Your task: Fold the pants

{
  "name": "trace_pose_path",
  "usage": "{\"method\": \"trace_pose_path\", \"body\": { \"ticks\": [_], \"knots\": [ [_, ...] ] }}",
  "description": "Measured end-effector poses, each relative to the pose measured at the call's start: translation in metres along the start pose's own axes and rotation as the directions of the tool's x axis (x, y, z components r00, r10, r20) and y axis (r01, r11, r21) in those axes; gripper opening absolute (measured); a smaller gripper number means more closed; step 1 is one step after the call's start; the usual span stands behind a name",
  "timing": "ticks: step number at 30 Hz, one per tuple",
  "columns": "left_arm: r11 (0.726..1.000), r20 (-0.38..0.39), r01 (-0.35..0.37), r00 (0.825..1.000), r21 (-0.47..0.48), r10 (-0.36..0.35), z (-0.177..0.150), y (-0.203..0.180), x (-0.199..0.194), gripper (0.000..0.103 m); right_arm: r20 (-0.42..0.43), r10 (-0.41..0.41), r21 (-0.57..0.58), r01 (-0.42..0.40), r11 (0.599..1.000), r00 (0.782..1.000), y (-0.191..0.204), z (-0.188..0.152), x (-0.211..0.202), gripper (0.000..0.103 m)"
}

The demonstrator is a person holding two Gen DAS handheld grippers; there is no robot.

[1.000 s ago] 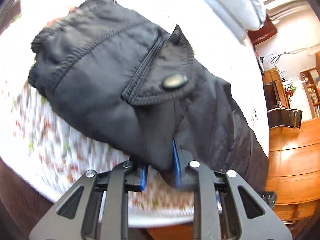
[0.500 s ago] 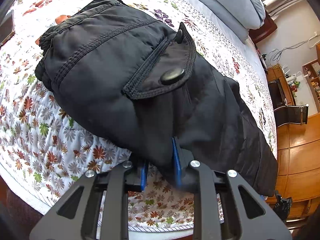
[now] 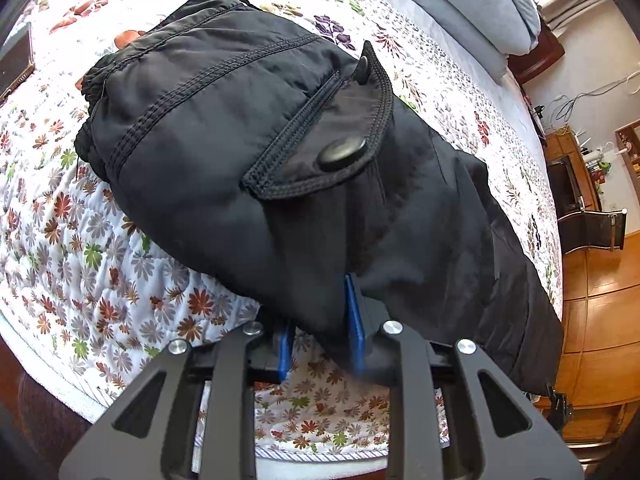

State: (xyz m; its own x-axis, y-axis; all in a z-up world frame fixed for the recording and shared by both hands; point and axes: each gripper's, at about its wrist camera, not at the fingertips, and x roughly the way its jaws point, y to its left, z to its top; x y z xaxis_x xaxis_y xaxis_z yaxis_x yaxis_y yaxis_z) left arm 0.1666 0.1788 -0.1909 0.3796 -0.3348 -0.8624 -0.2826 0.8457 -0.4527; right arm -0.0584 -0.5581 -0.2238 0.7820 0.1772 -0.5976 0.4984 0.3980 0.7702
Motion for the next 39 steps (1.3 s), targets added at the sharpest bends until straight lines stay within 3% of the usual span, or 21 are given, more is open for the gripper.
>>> {"method": "trace_pose_path", "body": {
  "ticks": [3,4,5,7,10,15,18,21,29,35,38,39],
  "knots": [
    [1.000,0.000,0.005,1.000,-0.008,-0.005,0.001,0.001,0.004,0.023,0.022,-0.004,-0.045,0.005,0.999,1.000,0.006,0.010,0.011,0.045],
    [1.000,0.001,0.005,1.000,-0.009,-0.005,0.001,0.001,0.006,0.023,0.026,0.011,-0.063,-0.010,0.998,1.000,0.008,0.013,0.014,0.030],
    [1.000,0.003,0.006,1.000,-0.011,-0.006,0.001,0.002,0.008,0.023,0.023,0.028,-0.075,-0.026,0.997,0.999,0.010,0.013,0.016,0.024],
    [1.000,0.005,0.007,1.000,-0.014,-0.007,0.003,0.002,0.011,0.023,0.023,0.031,-0.098,-0.028,0.995,0.999,0.018,0.022,0.023,0.014],
    [1.000,0.015,0.009,1.000,-0.022,-0.009,0.006,0.002,0.015,0.023,0.031,0.032,-0.154,-0.026,0.988,0.999,0.040,0.028,0.036,0.010],
    [0.999,0.047,0.012,0.999,-0.032,-0.011,0.021,0.000,0.021,0.023,0.019,0.083,-0.148,-0.080,0.986,0.996,0.055,0.038,0.063,0.009],
    [1.000,0.063,-0.012,0.998,0.018,0.011,0.023,-0.006,0.023,0.024,0.006,0.088,-0.122,-0.086,0.989,0.996,0.048,0.037,0.068,0.009],
    [0.999,0.061,0.015,0.998,0.038,-0.017,0.023,-0.002,0.025,0.025,-0.006,0.125,-0.103,-0.125,0.987,0.992,0.035,0.037,0.065,0.009],
    [0.998,0.055,0.038,0.998,0.053,-0.041,0.041,0.002,0.036,0.025,-0.011,0.105,-0.103,-0.105,0.989,0.994,0.044,0.035,0.074,0.009],
    [0.996,0.064,0.070,0.995,0.056,-0.073,0.032,0.008,0.033,0.027,-0.015,0.126,-0.080,-0.126,0.989,0.992,0.040,0.038,0.076,0.010],
    [0.994,0.069,0.105,0.992,0.028,-0.107,0.026,0.017,0.030,0.030,0.018,0.142,-0.039,-0.141,0.989,0.990,0.033,0.041,0.070,0.027],
    [0.995,0.070,0.102,0.992,0.022,-0.104,0.025,0.019,0.027,0.036,0.036,0.170,-0.014,-0.170,0.985,0.985,0.031,0.043,0.069,0.032]
  ]
}}
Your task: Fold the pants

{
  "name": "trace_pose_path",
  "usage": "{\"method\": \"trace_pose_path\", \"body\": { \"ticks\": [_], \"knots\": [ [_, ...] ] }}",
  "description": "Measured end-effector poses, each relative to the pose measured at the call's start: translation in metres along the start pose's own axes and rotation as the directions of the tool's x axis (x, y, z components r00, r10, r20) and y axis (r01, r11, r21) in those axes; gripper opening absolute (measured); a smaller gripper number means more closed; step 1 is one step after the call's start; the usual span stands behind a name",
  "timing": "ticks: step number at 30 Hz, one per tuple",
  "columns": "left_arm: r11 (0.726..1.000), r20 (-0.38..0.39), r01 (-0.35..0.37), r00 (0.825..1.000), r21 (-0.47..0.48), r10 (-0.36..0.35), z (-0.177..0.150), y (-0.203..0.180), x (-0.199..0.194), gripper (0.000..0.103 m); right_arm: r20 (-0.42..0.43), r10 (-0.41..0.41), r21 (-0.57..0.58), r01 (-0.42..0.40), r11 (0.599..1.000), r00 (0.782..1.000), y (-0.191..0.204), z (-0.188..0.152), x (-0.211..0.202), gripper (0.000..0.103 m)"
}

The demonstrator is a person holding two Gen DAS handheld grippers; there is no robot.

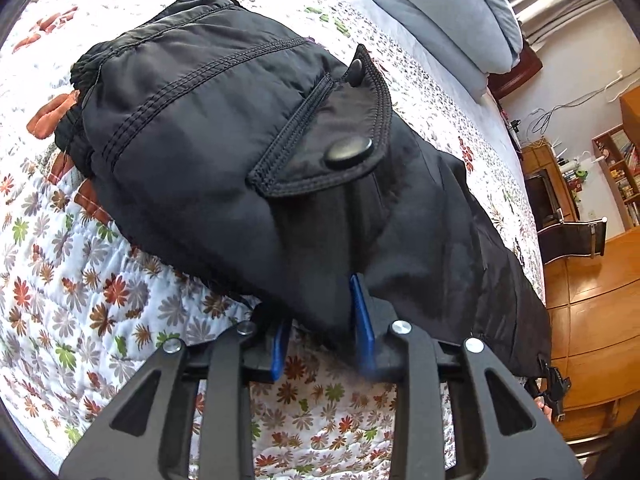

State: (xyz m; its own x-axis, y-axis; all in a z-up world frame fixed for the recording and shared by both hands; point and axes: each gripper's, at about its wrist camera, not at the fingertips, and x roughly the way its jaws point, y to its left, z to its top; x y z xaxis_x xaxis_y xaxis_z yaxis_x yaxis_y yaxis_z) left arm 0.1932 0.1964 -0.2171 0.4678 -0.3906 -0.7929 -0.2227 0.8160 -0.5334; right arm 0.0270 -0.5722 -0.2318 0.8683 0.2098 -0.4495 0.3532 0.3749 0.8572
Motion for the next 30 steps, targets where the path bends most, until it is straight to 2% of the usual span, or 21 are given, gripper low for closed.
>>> {"method": "trace_pose_path", "body": {
  "ticks": [4,5,6,8,9,10,12,14,17,20,21,23,24,27,30],
  "knots": [
    [0.999,0.025,-0.042,0.999,0.011,0.041,-0.007,-0.005,-0.019,0.048,0.032,0.001,0.045,-0.002,0.999,0.999,-0.003,0.007,-0.004,0.037],
    [0.998,0.036,-0.053,0.998,0.024,0.052,-0.010,-0.008,-0.024,0.057,0.037,-0.003,0.052,0.001,0.999,0.999,-0.005,0.007,-0.006,0.037],
    [0.997,0.048,-0.075,0.996,0.034,0.073,-0.013,-0.011,-0.030,0.075,0.043,0.003,0.065,-0.006,0.998,0.999,-0.006,0.008,-0.006,0.038],
    [0.989,0.121,-0.134,0.985,0.058,0.126,-0.018,-0.018,-0.044,0.091,0.048,0.005,0.059,-0.008,0.998,0.999,-0.004,0.009,-0.006,0.034],
    [0.985,0.154,-0.153,0.978,0.075,0.140,-0.020,-0.021,-0.049,0.091,0.048,-0.019,0.037,0.017,0.999,0.999,-0.001,0.010,-0.005,0.023],
    [0.982,0.168,-0.163,0.975,0.095,0.146,-0.022,-0.024,-0.053,0.091,0.051,-0.034,0.019,0.033,0.999,0.998,0.002,0.011,-0.002,0.018],
    [0.980,0.168,-0.169,0.975,0.109,0.149,-0.022,-0.026,-0.055,0.091,0.063,-0.061,-0.021,0.063,0.998,0.996,0.009,0.010,-0.004,0.015],
    [0.985,0.158,-0.149,0.978,0.083,0.135,-0.022,-0.025,-0.057,0.091,0.088,-0.106,-0.084,0.114,0.990,0.990,0.024,0.007,-0.009,0.013],
    [0.992,0.154,-0.113,0.983,0.048,0.104,-0.027,-0.021,-0.062,0.091,0.152,-0.184,-0.224,0.216,0.951,0.971,0.063,0.000,-0.013,0.012],
    [0.994,0.152,-0.095,0.985,0.049,0.086,-0.032,-0.023,-0.067,0.091,0.225,-0.206,-0.397,0.282,0.873,0.952,0.121,-0.015,-0.016,0.012],
    [0.994,0.151,-0.094,0.985,0.055,0.085,-0.036,-0.026,-0.066,0.091,0.246,-0.201,-0.466,0.298,0.833,0.948,0.144,-0.025,-0.016,0.012],
    [0.994,0.152,-0.089,0.985,0.067,0.078,-0.042,-0.031,-0.067,0.091,0.272,-0.191,-0.599,0.322,0.734,0.943,0.185,-0.047,-0.010,0.012],
    [0.994,0.152,-0.081,0.986,0.069,0.070,-0.045,-0.031,-0.069,0.091,0.279,-0.189,-0.671,0.332,0.663,0.942,0.206,-0.064,-0.004,0.012],
    [0.996,0.149,-0.051,0.988,0.067,0.040,-0.053,-0.034,-0.071,0.091,0.238,-0.168,-0.815,0.291,0.501,0.957,0.247,-0.114,0.017,0.012],
    [0.998,0.145,-0.021,0.989,0.057,0.012,-0.058,-0.035,-0.072,0.091,0.198,-0.184,-0.891,0.255,0.375,0.963,0.263,-0.160,0.039,0.012]
  ]
}}
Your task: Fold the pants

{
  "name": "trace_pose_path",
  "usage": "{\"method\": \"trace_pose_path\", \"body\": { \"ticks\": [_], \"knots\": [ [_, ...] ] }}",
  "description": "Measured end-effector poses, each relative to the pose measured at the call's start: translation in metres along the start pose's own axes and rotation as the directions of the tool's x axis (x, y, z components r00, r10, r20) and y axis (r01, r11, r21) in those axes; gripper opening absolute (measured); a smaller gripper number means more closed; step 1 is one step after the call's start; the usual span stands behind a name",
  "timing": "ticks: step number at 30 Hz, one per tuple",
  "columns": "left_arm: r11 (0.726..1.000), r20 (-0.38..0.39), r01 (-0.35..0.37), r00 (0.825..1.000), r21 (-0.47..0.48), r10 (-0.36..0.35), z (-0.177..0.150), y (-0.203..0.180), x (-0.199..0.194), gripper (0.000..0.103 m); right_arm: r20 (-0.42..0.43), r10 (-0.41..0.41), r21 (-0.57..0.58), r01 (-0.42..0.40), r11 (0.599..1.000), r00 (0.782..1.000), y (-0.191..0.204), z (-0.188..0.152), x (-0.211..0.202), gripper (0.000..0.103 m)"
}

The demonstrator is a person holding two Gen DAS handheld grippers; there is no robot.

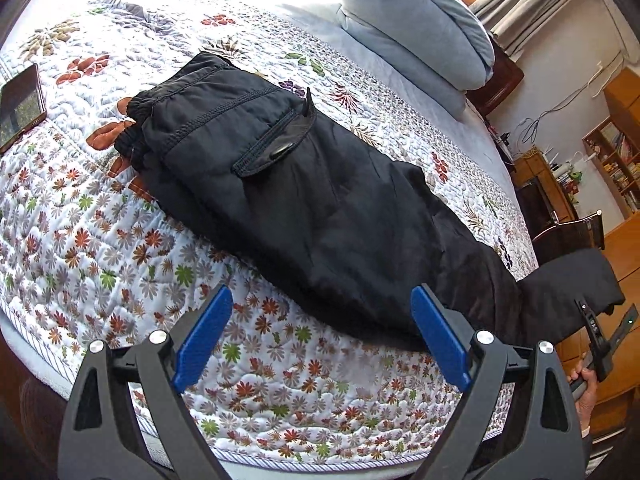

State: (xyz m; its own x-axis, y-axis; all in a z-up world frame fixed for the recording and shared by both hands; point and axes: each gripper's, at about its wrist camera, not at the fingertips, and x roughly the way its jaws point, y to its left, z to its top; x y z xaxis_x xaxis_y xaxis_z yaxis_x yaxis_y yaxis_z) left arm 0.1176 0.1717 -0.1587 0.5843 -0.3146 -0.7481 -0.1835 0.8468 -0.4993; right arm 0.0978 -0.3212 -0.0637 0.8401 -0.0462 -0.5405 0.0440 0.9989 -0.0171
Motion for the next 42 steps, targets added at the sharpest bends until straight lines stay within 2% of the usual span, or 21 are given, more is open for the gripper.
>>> {"method": "trace_pose_path", "body": {
  "ticks": [5,9,11,18,22,23,25,29,31,36,39,42],
  "knots": [
    [0.999,0.003,0.029,1.000,-0.033,-0.029,-0.002,0.002,-0.003,0.091,-0.093,0.039,-0.101,-0.048,0.994,0.995,0.048,-0.024,0.016,0.012],
    [0.998,0.005,0.037,0.999,-0.045,-0.037,-0.003,0.004,-0.005,0.091,-0.180,0.016,-0.233,-0.059,0.971,0.984,0.080,-0.048,0.033,0.013],
    [0.998,0.006,0.038,0.999,-0.047,-0.038,-0.003,0.003,-0.004,0.091,-0.189,-0.008,-0.296,-0.050,0.954,0.982,0.092,-0.061,0.036,0.013],
    [0.999,0.001,0.037,0.999,0.002,-0.037,-0.001,-0.011,-0.001,0.091,-0.209,0.007,-0.322,-0.076,0.944,0.978,0.114,-0.080,0.027,0.013],
    [0.999,-0.014,0.044,0.999,0.008,-0.044,-0.003,-0.019,0.005,0.091,-0.211,-0.018,-0.362,-0.061,0.930,0.977,0.122,-0.085,0.032,0.015],
    [0.999,-0.018,0.045,0.999,0.009,-0.045,-0.004,-0.020,0.006,0.091,-0.216,-0.008,-0.353,-0.070,0.933,0.976,0.121,-0.086,0.034,0.017],
    [0.999,-0.025,0.044,0.999,0.012,-0.044,-0.004,-0.022,0.008,0.091,-0.229,0.015,-0.338,-0.094,0.936,0.973,0.118,-0.086,0.035,0.028],
    [0.999,-0.029,0.038,0.999,0.019,-0.037,-0.006,-0.025,0.010,0.091,-0.256,0.053,-0.308,-0.134,0.942,0.965,0.116,-0.085,0.025,0.042],
    [0.999,-0.036,0.039,0.999,0.014,-0.038,-0.006,-0.025,0.013,0.091,-0.275,0.116,-0.271,-0.192,0.943,0.955,0.114,-0.083,0.014,0.058],
    [0.999,-0.049,0.043,0.998,0.017,-0.042,-0.009,-0.031,0.019,0.091,-0.238,0.203,-0.272,-0.265,0.925,0.950,0.121,-0.075,-0.017,0.060],
    [0.999,-0.060,0.048,0.997,0.022,-0.047,-0.013,-0.036,0.023,0.091,-0.203,0.252,-0.258,-0.300,0.918,0.946,0.128,-0.062,-0.020,0.063],
    [0.998,-0.069,0.049,0.997,0.029,-0.047,-0.016,-0.039,0.025,0.091,-0.203,0.257,-0.288,-0.309,0.907,0.945,0.140,-0.057,-0.011,0.065]
  ]
}}
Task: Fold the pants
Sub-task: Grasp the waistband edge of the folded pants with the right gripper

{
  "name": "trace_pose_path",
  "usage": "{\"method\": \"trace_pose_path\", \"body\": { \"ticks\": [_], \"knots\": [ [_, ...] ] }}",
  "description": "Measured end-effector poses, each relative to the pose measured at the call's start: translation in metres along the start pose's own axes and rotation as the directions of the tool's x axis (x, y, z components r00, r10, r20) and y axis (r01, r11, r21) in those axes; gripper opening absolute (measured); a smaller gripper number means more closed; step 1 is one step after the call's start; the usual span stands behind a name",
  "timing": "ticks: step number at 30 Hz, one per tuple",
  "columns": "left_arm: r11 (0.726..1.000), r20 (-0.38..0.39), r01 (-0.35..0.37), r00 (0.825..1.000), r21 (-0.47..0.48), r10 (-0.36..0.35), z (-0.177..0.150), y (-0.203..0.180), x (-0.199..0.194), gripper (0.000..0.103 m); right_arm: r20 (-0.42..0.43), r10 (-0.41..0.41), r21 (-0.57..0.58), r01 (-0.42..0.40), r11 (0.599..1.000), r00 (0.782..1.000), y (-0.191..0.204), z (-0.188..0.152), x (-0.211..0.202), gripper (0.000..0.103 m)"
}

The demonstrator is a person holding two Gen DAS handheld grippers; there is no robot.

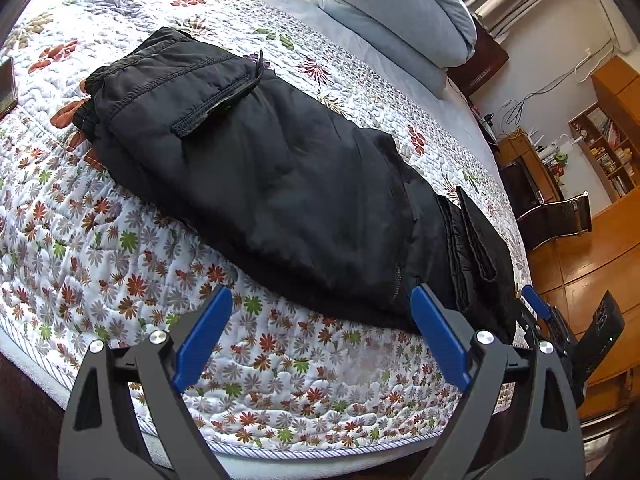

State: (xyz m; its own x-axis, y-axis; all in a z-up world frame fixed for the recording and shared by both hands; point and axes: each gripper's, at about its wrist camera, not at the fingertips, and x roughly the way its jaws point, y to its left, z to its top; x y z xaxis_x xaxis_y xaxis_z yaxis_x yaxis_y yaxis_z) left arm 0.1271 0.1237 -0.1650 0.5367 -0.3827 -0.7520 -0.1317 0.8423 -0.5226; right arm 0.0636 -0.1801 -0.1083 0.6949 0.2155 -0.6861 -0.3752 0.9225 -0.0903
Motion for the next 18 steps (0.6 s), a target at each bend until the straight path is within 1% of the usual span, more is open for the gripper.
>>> {"method": "trace_pose_path", "body": {
  "ticks": [4,8,10,11,13,14,15,16,18],
  "knots": [
    [1.000,-0.005,-0.007,1.000,0.005,0.007,-0.003,-0.001,0.003,0.091,-0.039,0.021,-0.041,-0.023,0.999,0.999,0.011,0.000,0.019,0.065],
    [1.000,-0.017,-0.014,1.000,0.002,0.014,-0.004,-0.002,0.009,0.091,-0.055,-0.002,-0.023,0.000,1.000,0.999,0.008,-0.004,0.036,0.062],
    [1.000,-0.023,-0.015,1.000,0.003,0.015,-0.005,-0.003,0.012,0.091,-0.062,-0.003,-0.008,0.003,1.000,0.998,0.002,-0.004,0.041,0.050],
    [1.000,-0.027,-0.015,1.000,0.005,0.015,-0.005,-0.004,0.014,0.091,-0.062,0.008,0.004,-0.008,1.000,0.998,-0.001,-0.004,0.043,0.048],
    [1.000,-0.030,-0.016,0.999,0.008,0.016,-0.006,-0.006,0.016,0.091,-0.061,0.030,0.014,-0.029,0.999,0.998,-0.004,-0.003,0.046,0.037],
    [1.000,-0.033,-0.016,0.999,0.008,0.017,-0.006,-0.007,0.018,0.091,-0.059,0.037,0.010,-0.036,0.999,0.998,-0.003,-0.002,0.045,0.034],
    [1.000,-0.035,-0.016,0.999,0.008,0.017,-0.007,-0.007,0.019,0.091,-0.047,0.042,0.004,-0.042,0.999,0.998,-0.002,-0.001,0.043,0.025],
    [1.000,-0.038,-0.016,0.999,0.007,0.016,-0.007,-0.008,0.020,0.091,-0.034,0.049,0.005,-0.049,0.999,0.998,-0.002,0.000,0.039,0.020],
    [1.000,-0.042,-0.015,0.999,0.005,0.015,-0.008,-0.008,0.022,0.091,-0.023,0.068,0.010,-0.068,0.998,0.997,-0.001,0.002,0.033,0.018]
  ]
}}
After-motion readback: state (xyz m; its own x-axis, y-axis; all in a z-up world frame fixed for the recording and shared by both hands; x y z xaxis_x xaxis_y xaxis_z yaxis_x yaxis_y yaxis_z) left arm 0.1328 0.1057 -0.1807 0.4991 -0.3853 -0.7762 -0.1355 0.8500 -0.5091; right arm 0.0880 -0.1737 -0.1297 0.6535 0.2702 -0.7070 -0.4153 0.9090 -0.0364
